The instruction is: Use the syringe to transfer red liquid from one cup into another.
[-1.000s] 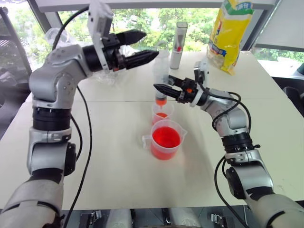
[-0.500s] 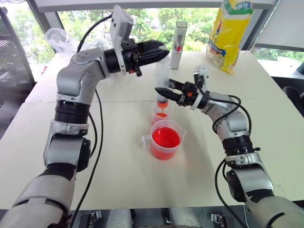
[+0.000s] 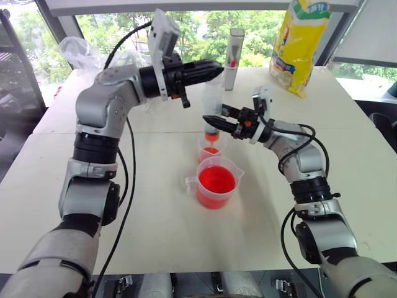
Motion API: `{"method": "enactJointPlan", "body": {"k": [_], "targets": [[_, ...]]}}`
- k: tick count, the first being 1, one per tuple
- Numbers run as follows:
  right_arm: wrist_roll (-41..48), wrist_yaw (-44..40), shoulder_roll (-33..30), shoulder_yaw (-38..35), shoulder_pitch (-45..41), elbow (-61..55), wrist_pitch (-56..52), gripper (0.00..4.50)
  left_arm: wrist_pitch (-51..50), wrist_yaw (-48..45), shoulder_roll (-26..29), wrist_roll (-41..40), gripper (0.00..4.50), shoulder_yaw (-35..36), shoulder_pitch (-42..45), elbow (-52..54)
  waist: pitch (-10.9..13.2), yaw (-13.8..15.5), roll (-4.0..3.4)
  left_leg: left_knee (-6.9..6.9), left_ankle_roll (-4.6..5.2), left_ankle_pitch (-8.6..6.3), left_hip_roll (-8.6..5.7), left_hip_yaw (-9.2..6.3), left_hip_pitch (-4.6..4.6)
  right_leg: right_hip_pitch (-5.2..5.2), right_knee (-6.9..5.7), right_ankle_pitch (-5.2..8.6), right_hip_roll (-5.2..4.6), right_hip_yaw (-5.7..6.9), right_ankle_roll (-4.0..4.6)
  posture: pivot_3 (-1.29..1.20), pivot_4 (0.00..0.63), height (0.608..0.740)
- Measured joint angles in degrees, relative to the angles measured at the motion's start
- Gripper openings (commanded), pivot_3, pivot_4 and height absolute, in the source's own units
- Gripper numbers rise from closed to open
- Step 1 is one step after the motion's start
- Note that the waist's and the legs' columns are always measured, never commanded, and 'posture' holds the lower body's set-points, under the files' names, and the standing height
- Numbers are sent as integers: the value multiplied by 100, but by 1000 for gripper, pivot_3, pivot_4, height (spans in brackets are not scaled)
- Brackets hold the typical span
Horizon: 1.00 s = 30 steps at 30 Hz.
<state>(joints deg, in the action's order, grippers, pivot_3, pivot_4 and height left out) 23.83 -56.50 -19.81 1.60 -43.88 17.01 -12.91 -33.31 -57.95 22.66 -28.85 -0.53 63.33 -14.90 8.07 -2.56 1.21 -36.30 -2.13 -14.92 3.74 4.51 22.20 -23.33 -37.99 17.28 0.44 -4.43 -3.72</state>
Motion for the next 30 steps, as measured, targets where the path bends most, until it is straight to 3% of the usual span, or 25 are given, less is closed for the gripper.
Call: {"method": "enactJointPlan", "body": {"k": [30], "targets": [[126,14,-133,-31,-7,-424,-929,1399,342,-11,-170,124,37,-40,-565,114,0,2,0,0,0,0,0,0,1,0,1,0,0,0,0,0,150,740]]}}
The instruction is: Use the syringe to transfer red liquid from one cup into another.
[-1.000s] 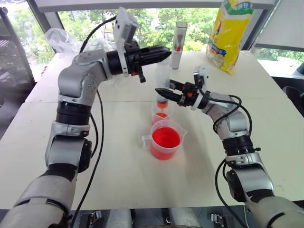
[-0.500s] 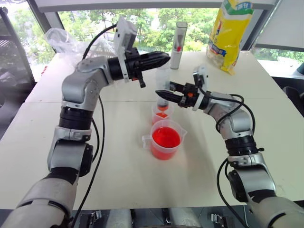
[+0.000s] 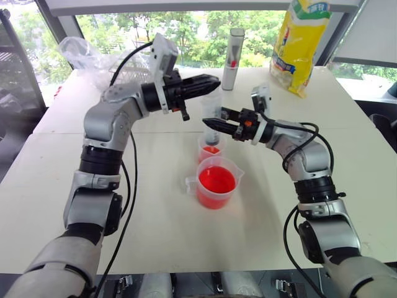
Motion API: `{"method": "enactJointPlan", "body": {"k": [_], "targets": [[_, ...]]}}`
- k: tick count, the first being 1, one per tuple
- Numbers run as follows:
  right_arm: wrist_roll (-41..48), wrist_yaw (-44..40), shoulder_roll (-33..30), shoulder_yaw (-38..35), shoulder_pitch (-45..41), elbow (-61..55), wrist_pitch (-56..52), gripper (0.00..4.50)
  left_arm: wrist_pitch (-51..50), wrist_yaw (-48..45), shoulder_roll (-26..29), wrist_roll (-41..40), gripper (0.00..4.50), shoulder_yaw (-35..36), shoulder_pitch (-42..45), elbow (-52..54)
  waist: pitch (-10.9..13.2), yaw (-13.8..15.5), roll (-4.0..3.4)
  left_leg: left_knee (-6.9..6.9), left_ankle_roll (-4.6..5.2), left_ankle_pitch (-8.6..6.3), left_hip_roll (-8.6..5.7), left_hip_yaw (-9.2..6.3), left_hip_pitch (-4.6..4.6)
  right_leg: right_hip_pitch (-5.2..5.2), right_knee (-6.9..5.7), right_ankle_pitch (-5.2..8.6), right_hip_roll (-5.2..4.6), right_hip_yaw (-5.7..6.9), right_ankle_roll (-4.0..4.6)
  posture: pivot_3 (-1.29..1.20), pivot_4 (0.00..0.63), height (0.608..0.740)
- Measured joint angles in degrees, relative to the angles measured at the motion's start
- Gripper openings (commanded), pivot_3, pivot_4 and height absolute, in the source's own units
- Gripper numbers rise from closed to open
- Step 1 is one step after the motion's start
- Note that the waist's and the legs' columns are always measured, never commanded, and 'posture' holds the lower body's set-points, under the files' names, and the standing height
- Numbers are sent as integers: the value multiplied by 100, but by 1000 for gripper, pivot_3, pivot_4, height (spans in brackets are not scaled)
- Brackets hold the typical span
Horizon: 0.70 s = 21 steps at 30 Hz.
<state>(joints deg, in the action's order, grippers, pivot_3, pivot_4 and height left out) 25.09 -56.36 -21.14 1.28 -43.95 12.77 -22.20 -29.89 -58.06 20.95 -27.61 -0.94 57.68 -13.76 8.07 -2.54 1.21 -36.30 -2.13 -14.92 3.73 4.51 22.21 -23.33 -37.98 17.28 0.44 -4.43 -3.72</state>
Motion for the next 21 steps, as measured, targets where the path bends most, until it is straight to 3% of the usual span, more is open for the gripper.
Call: {"method": "enactJointPlan", "body": {"k": [14,18,21], "targets": [[0,2,17,0,-7,0,0,1399,19,69,3,66,37,1,-59,149,0,1,0,0,0,0,0,0,0,0,0,0,0,0,0,0,150,740],[64,66,29,-66,-14,-15,-1,1399,-106,66,83,69,1735,0,-71,217,0,-3,0,1,0,0,0,-1,1,-1,0,0,0,0,0,0,150,740],[140,87,12,-225,-94,-105,1,1399,-235,68,209,69,3273,3,-102,336,0,-3,0,1,0,0,0,0,0,-1,0,0,0,0,0,0,150,740]]}}
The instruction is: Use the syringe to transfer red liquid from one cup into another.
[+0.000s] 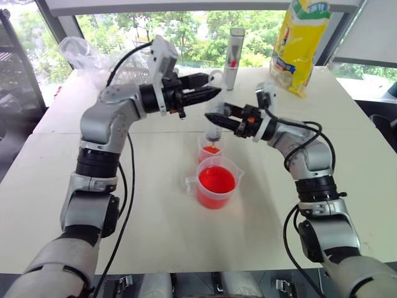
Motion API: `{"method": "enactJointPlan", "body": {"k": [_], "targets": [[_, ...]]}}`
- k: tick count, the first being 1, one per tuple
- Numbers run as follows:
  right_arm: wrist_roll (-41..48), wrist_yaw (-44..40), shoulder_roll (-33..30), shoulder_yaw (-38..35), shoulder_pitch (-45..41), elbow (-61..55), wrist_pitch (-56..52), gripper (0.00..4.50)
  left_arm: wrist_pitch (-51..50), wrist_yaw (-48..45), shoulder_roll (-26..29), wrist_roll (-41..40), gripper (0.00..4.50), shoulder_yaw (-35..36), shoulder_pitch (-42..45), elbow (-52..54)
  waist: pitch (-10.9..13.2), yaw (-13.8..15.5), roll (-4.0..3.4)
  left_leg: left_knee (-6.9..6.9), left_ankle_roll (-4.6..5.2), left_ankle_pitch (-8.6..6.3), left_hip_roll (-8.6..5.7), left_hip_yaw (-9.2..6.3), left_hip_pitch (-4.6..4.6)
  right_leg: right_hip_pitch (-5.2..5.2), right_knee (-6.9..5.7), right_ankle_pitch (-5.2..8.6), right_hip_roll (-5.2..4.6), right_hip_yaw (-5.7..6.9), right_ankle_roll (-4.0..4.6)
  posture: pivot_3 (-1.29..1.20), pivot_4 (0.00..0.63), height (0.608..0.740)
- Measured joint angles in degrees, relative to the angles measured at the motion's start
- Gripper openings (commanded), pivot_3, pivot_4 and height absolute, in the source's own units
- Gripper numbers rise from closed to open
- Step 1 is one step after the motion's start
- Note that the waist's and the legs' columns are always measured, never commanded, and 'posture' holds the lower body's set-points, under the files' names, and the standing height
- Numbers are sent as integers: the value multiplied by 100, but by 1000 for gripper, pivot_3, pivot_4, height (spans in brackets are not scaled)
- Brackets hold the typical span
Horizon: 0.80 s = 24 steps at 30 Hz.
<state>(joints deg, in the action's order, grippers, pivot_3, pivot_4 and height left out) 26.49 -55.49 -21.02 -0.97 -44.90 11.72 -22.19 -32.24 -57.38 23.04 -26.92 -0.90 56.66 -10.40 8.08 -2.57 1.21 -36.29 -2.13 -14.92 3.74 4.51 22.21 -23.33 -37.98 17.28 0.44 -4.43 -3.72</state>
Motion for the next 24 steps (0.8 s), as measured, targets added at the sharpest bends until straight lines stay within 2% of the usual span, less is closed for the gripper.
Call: {"method": "enactJointPlan", "body": {"k": [2,3,9,15,18,24], "targets": [[127,-10,17,-12,-104,-224,4,1399,-85,10,33,2,4344,-17,-87,14,0,-7,-4,2,0,0,1,0,-2,0,-1,0,1,-1,0,0,150,740],[139,-9,10,-12,-133,-308,0,1399,-95,10,55,-31,4452,21,-124,45,-1,-5,-1,1,0,0,4,-3,-1,0,0,0,3,0,0,0,150,740],[266,50,34,-7,-132,-492,-117,1399,-112,52,345,-136,4452,213,-160,234,0,6,-3,1,0,0,3,-1,-1,1,0,0,-1,1,0,0,150,740],[354,51,34,7,-61,-604,-191,1399,-218,320,1049,-196,4452,775,-541,402,-1,-21,-4,6,0,0,8,-3,-5,-1,-2,0,-1,-1,0,0,150,740],[351,50,-26,46,-60,-617,-293,1399,-303,401,1068,-254,4452,844,-819,644,-1,18,-4,3,0,0,9,-3,-2,1,-2,0,-8,1,0,0,150,740],[262,288,-797,140,-289,-826,-1252,1399,-586,524,1123,-459,4452,848,-1597,1464,-1,26,-3,1,0,0,4,1,6,0,5,0,-18,-1,0,0,150,740]]}}
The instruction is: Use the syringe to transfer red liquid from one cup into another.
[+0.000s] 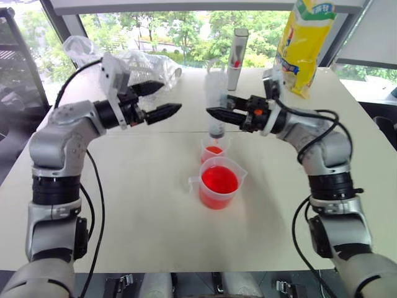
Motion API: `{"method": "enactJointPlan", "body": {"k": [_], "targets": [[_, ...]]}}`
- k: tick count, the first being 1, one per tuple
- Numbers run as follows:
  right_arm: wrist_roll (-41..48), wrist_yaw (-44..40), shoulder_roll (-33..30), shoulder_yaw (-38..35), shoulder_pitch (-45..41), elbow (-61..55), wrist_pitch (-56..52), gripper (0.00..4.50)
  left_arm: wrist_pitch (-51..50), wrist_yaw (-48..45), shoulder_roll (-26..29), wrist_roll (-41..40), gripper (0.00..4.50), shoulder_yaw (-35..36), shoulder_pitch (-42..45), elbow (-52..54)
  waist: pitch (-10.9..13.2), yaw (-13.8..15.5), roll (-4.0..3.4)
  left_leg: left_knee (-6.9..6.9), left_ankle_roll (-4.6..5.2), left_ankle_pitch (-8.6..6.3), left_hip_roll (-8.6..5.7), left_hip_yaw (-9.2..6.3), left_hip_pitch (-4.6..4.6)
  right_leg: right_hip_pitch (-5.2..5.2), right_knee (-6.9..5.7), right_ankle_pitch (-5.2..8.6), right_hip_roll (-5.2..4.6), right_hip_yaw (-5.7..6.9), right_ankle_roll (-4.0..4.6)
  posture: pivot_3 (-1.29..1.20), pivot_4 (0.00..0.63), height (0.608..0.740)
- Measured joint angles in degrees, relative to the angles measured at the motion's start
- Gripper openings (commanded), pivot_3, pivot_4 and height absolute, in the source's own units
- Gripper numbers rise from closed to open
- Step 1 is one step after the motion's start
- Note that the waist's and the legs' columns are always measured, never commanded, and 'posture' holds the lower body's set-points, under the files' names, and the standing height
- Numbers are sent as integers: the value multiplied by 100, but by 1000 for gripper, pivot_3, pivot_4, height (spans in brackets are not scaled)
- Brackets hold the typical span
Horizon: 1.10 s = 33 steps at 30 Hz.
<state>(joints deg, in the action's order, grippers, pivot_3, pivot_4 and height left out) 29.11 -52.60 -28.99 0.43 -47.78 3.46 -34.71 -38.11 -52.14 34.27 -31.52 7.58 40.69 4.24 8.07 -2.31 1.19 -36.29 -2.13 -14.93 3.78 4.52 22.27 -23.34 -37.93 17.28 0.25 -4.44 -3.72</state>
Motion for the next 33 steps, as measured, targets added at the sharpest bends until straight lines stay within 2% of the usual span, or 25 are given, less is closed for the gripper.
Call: {"method": "enactJointPlan", "body": {"k": [6,10,17,23,29,33], "targets": [[-100,334,-1377,47,-831,24,-2055,1399,-107,135,90,-182,4452,30,-828,729,0,-17,0,12,1,-1,4,-3,-5,-4,4,4,7,-10,8,0,150,740],[-220,337,-1779,515,-924,141,-3091,1399,-134,229,100,-328,4452,33,-1095,1075,0,-28,1,13,2,-1,3,0,-9,-2,6,5,9,-15,8,0,150,740],[-423,847,-1482,898,-852,862,-4611,1399,-136,465,52,-421,4452,31,-1220,1248,-1,-23,1,12,2,-1,2,0,-2,-6,7,4,8,-15,8,0,150,740],[-966,1397,-1132,1378,-660,1657,-4585,1399,-151,565,101,-464,4452,33,-1353,1374,-1,-20,1,12,2,-1,-3,0,2,-9,8,4,12,-14,7,0,150,740],[-1185,1501,-1000,1483,-623,1928,-4395,4300,-164,571,257,-551,4500,34,-1503,1525,-5,-20,8,12,2,-1,-3,-2,2,-3,16,3,11,-10,6,0,150,740],[-1196,1482,-1013,1479,-620,1901,-4378,4409,-306,610,281,-729,4500,36,-1524,1587,-5,-20,9,11,2,-1,-3,-3,1,-1,18,3,12,-9,6,0,150,740]]}}
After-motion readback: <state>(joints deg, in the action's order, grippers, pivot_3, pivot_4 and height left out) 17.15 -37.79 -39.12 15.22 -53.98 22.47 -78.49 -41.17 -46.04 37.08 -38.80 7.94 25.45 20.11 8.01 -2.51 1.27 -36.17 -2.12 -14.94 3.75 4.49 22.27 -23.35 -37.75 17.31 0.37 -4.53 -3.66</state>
